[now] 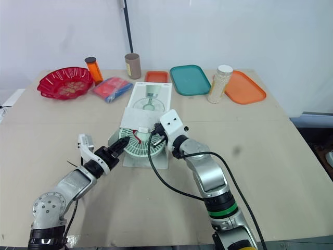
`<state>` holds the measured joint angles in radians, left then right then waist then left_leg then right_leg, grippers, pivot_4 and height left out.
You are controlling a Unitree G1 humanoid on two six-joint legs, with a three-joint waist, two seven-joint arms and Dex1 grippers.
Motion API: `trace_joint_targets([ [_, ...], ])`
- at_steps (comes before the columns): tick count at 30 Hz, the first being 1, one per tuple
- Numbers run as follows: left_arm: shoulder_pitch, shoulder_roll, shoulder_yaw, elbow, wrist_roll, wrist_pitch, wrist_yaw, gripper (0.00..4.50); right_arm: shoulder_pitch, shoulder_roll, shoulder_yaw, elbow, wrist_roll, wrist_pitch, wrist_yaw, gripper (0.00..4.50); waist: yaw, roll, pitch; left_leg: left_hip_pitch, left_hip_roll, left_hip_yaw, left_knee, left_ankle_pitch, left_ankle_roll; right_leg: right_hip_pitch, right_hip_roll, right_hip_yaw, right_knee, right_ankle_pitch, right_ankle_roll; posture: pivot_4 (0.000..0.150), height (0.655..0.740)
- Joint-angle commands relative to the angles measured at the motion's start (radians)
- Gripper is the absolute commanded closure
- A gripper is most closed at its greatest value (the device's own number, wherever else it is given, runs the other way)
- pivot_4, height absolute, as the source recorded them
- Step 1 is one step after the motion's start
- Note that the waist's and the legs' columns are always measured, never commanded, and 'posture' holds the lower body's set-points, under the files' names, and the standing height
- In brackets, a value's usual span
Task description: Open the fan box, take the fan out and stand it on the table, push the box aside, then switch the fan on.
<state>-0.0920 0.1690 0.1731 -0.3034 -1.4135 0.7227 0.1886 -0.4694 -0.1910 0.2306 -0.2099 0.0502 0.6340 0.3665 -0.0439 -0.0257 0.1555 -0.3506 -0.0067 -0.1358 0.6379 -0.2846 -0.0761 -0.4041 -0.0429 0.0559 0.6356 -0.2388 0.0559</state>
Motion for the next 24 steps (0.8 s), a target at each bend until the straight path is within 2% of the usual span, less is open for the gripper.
trace_joint_targets([
  [1, -0.011, -0.001, -0.002, -0.018, 0.009, 0.004, 0.005, 2.47, 0.022, -0.004, 0.012, 0.033, -0.010, 0.023, -0.002, 4.50, 0.000, 0.000, 0.000, 0.000, 0.000, 0.000, 0.000, 0.000, 0.000, 0.000, 0.000, 0.000, 0.000, 0.000, 0.000, 0.150, 0.7400],
  [8, -0.003, -0.014, 0.020, -0.017, -0.034, -0.002, 0.032, 2.67, 0.023, 0.001, 0.016, 0.031, -0.009, 0.025, -0.002, 4.50, 0.000, 0.000, 0.000, 0.000, 0.000, 0.000, 0.000, 0.000, 0.000, 0.000, 0.000, 0.000, 0.000, 0.000, 0.000, 0.150, 0.7400],
  [13, 0.011, -0.015, 0.036, -0.048, -0.121, 0.002, 0.062, 2.68, 0.024, 0.000, 0.017, 0.030, -0.009, 0.025, -0.001, 4.50, 0.000, 0.000, 0.000, 0.000, 0.000, 0.000, 0.000, 0.000, 0.000, 0.000, 0.000, 0.000, 0.000, 0.000, 0.000, 0.150, 0.7400],
  [18, 0.101, 0.037, 0.047, -0.140, -0.248, 0.019, 0.107, 2.68, 0.016, 0.006, 0.012, 0.034, -0.008, 0.031, -0.008, 4.50, -0.005, 0.000, 0.000, 0.000, 0.001, 0.001, 0.000, 0.000, 0.000, -0.001, 0.001, 0.001, 0.000, 0.000, 0.000, 0.150, 0.7400],
  [24, 0.203, 0.099, 0.046, -0.198, -0.305, -0.003, 0.138, 2.68, 0.020, 0.023, 0.018, 0.026, -0.004, 0.045, -0.015, 4.50, -0.002, 0.000, 0.000, 0.000, 0.001, 0.001, -0.001, 0.000, 0.000, -0.001, 0.001, 0.001, 0.000, 0.000, 0.000, 0.150, 0.7400],
])
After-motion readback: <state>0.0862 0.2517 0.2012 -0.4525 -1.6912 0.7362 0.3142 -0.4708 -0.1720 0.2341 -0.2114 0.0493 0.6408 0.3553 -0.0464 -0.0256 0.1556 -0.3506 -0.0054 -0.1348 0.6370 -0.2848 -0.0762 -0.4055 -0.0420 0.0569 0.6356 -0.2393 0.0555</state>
